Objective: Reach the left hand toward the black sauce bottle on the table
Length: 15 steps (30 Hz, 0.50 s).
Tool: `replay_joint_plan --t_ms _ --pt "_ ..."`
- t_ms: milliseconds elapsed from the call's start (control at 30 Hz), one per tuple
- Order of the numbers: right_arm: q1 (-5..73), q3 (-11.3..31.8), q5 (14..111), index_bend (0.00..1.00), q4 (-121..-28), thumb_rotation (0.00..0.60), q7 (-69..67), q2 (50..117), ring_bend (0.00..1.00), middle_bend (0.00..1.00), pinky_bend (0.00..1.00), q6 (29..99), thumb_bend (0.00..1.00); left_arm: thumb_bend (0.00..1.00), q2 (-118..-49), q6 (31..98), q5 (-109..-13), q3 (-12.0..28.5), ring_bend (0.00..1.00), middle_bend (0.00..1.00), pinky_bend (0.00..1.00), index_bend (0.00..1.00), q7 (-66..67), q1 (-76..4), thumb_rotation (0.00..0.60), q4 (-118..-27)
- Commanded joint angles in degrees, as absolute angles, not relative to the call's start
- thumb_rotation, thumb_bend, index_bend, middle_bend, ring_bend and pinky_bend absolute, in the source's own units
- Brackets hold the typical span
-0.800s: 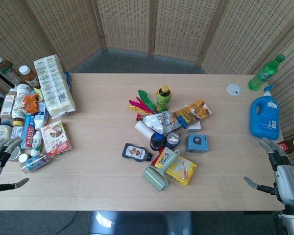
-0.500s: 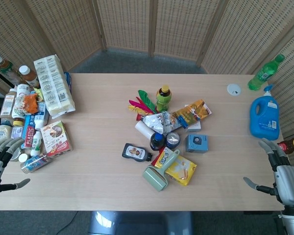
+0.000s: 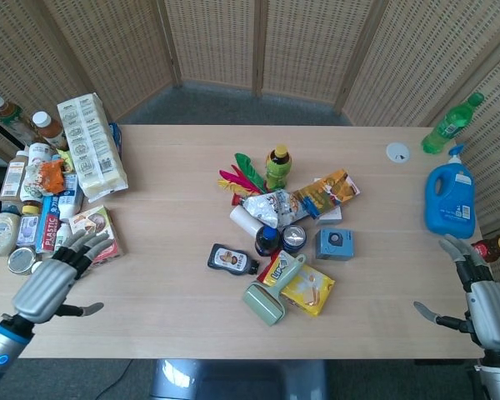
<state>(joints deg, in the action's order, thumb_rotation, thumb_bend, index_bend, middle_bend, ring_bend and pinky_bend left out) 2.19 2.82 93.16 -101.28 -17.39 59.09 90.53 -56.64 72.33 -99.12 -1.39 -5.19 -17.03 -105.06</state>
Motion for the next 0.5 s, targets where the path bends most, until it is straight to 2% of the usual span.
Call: replay_joint_plan --t_ms 33,200,333,500 --pt "2.09 2.44 93.89 0.00 -101.30 0.600 -18.15 58.78 0.00 0.00 0.00 90.88 0.00 0.00 -61.48 63.40 -94.43 3.13 0.00 0.00 0.00 0.00 5.76 -23.42 0.600 -110.51" --pt "2.07 2.12 94.53 0.00 -101.37 0.600 -19.15 58.42 0.00 0.00 0.00 91.11 0.00 0.00 -67.42 54.69 -77.75 8.41 0.00 0.00 0.00 0.00 21.11 -30.18 0.600 -114.17" --pt "2.10 1.88 95.03 0.00 -101.32 0.600 -19.53 58.33 0.00 0.00 0.00 91.21 0.00 0.00 -73.13 53.00 -65.77 10.15 0.00 0.00 0.00 0.00 32.19 -35.19 0.600 -113.03" --pt "2.14 1.80 95.04 0.00 -101.23 0.600 -20.06 58.21 0.00 0.00 0.00 91.26 0.00 0.00 -80.13 52.64 -55.12 10.08 0.00 0.00 0.00 0.00 40.13 -40.83 0.600 -109.19"
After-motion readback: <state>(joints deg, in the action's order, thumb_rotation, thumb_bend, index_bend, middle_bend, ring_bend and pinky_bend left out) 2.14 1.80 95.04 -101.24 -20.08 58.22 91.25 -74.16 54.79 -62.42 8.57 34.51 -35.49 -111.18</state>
